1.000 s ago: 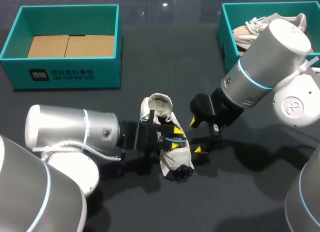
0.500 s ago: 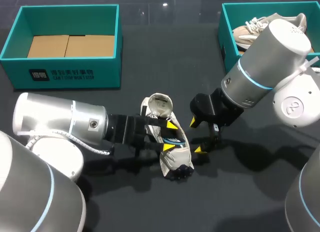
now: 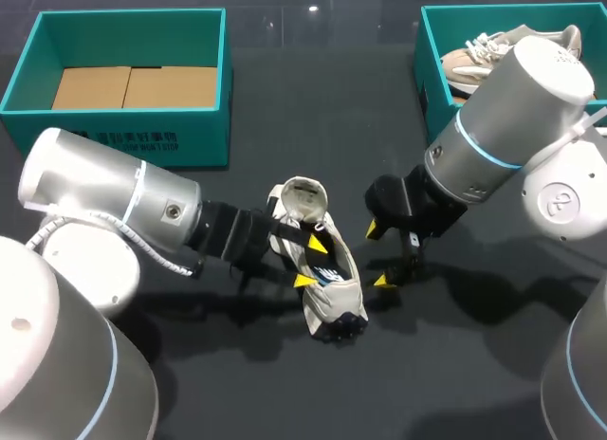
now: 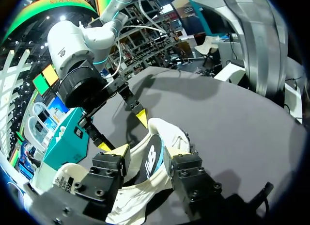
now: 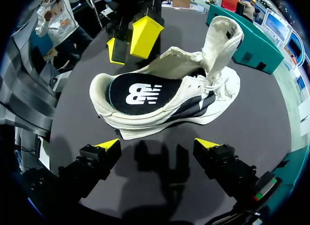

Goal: Take the shoe out of the shoebox, open the shoe tongue, remove and reinsert the insole, then place the shoe into the shoebox

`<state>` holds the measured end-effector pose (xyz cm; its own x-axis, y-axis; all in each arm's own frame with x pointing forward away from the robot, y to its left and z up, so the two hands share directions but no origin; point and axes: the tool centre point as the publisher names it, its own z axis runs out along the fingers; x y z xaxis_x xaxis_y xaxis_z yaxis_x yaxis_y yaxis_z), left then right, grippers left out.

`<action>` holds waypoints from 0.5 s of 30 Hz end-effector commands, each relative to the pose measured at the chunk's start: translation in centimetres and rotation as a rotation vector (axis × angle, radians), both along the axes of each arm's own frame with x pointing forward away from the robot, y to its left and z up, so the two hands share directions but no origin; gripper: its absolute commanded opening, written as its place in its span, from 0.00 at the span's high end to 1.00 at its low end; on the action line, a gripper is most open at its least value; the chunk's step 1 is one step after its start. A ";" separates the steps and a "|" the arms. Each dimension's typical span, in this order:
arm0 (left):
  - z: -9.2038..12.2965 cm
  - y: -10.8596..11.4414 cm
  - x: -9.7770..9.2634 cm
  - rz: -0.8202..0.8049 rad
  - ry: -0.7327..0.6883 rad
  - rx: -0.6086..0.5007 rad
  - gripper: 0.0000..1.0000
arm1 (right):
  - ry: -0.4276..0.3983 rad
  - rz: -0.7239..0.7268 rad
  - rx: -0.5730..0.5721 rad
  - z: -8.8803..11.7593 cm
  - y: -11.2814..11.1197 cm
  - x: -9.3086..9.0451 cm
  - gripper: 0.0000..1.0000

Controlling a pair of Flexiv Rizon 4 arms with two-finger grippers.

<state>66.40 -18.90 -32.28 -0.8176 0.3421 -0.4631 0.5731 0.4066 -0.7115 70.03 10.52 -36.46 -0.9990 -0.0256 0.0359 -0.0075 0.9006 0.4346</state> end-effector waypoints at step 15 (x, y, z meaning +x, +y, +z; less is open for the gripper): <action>3.2 5.2 -0.3 -0.170 0.041 0.167 0.58 | -0.029 0.013 -0.041 3.5 -8.2 -0.4 0.00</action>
